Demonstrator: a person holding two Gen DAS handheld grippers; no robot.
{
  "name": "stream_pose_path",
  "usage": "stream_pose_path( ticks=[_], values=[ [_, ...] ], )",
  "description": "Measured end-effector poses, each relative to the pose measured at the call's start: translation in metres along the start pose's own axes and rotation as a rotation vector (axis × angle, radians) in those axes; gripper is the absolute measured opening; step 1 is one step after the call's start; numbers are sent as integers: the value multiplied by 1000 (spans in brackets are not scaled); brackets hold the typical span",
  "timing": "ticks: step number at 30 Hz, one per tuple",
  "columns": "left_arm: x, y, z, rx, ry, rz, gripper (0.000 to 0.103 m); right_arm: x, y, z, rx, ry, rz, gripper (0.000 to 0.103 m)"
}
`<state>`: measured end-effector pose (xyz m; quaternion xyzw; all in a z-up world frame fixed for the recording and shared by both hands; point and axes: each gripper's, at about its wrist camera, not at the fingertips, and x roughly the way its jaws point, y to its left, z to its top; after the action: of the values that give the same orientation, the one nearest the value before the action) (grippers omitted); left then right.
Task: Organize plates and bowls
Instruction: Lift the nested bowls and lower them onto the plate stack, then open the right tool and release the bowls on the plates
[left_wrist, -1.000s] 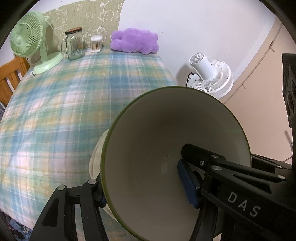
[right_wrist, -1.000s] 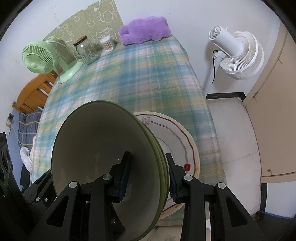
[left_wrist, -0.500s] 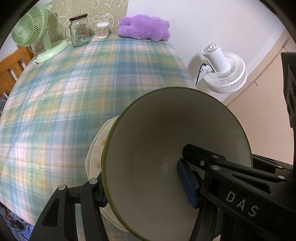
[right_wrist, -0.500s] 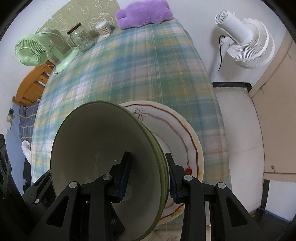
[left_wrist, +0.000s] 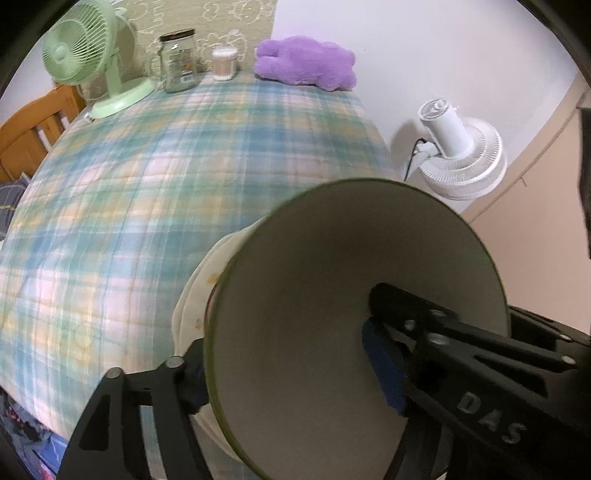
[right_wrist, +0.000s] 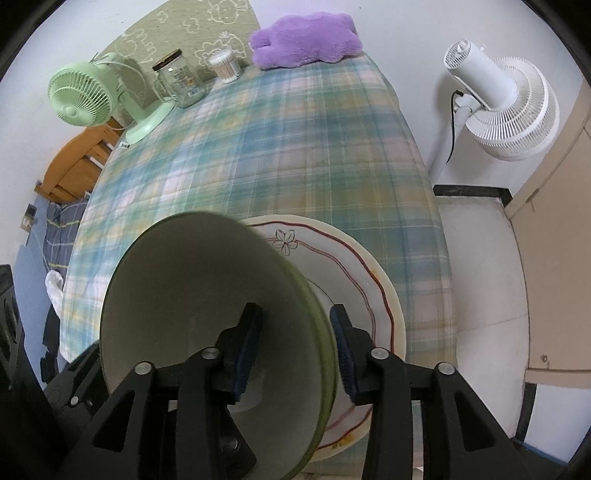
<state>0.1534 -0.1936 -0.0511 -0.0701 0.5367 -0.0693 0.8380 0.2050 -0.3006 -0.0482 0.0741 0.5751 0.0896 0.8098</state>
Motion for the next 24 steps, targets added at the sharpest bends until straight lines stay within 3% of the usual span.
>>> stream_pose_path(
  ticks=[4,9,16,24],
  values=[
    [0,2,-7,-15,11,5,84,-2,-6,-6,7,3,-22,64],
    [-13,-1,-12,-4,-26,20,85,-12,-6,-14,6,-17,-19,64],
    [-47,7,-6,20,-146,48,87,-45,12,-16,-22,-149,-80,64],
    [-82,47,9,46,-262,81,88,-68,47,-9,-30,-269,-111,64]
  ],
)
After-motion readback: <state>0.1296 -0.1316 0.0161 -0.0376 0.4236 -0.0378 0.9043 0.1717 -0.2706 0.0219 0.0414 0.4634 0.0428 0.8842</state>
